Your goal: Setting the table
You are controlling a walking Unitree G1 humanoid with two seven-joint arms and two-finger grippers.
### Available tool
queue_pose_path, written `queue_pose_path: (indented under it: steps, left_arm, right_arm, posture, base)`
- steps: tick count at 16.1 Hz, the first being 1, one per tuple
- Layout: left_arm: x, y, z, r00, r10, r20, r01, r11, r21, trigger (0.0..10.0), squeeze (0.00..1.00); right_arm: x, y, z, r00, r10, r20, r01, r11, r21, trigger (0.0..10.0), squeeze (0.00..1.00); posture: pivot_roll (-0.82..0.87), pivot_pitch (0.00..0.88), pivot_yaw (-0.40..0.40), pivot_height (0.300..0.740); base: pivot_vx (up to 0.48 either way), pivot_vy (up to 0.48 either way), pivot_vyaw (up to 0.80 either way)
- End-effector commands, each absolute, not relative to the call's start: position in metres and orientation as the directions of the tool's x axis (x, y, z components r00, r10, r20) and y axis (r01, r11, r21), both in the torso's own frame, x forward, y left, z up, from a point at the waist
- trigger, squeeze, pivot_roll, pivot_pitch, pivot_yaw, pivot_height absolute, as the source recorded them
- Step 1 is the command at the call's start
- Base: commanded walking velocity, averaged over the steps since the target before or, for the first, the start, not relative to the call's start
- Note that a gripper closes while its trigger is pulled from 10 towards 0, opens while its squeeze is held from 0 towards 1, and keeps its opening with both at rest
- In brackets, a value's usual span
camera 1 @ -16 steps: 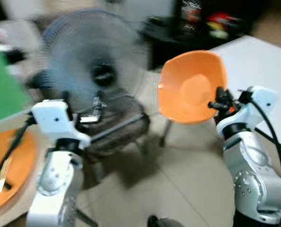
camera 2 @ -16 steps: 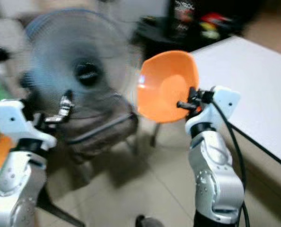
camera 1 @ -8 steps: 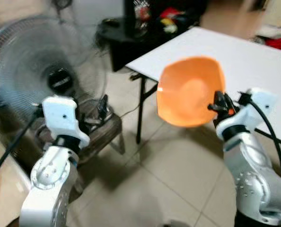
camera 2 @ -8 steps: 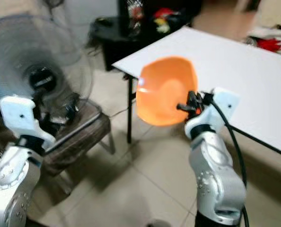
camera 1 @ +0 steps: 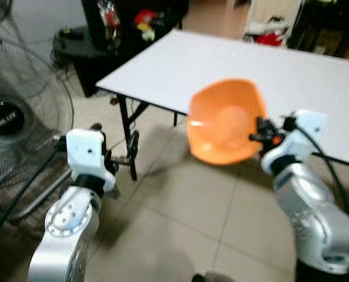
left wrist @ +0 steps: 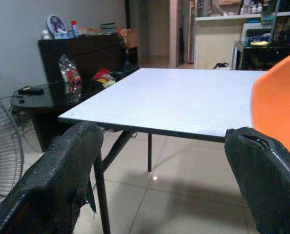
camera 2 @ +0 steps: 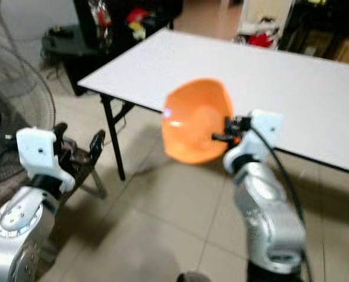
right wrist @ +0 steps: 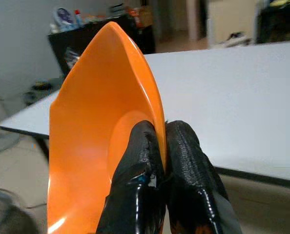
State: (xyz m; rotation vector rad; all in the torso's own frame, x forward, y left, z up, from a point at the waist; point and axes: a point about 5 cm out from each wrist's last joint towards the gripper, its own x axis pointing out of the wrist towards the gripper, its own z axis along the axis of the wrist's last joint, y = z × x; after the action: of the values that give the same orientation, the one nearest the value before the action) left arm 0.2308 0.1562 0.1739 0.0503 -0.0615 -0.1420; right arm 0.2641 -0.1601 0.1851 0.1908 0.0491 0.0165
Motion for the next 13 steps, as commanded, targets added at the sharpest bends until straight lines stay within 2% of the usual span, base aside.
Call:
queue_pose_path:
  steps: [1,9,13]
  left_arm:
    - [0.2320,0.1591,0.1735,0.988,-0.152,0.043,0.148,0.987,0.067,10.0,0.00]
    - [0.2370,0.1609,0.1748,0.982,-0.187,0.038,0.184,0.980,0.076,10.0,0.00]
    - [0.2394,0.1655,0.1720,0.987,-0.159,0.028,0.156,0.985,0.079,10.0,0.00]
  right_arm:
    - [0.2632,-0.1518,0.1905,0.997,0.068,-0.022,-0.062,0.980,0.190,10.0,0.00]
    - [0.2632,-0.1494,0.1960,0.996,0.090,0.007,-0.090,0.975,0.201,10.0,0.00]
    - [0.2669,-0.1496,0.1922,0.997,0.077,0.001,-0.075,0.973,0.217,10.0,0.00]
  posture:
    - [0.00,0.000,0.008,0.740]
    - [-0.01,0.000,0.006,0.740]
    - [0.00,0.000,0.011,0.740]
  base:
    - [0.352,0.000,0.00]
    - [0.401,0.000,0.00]
    - [0.417,0.000,0.00]
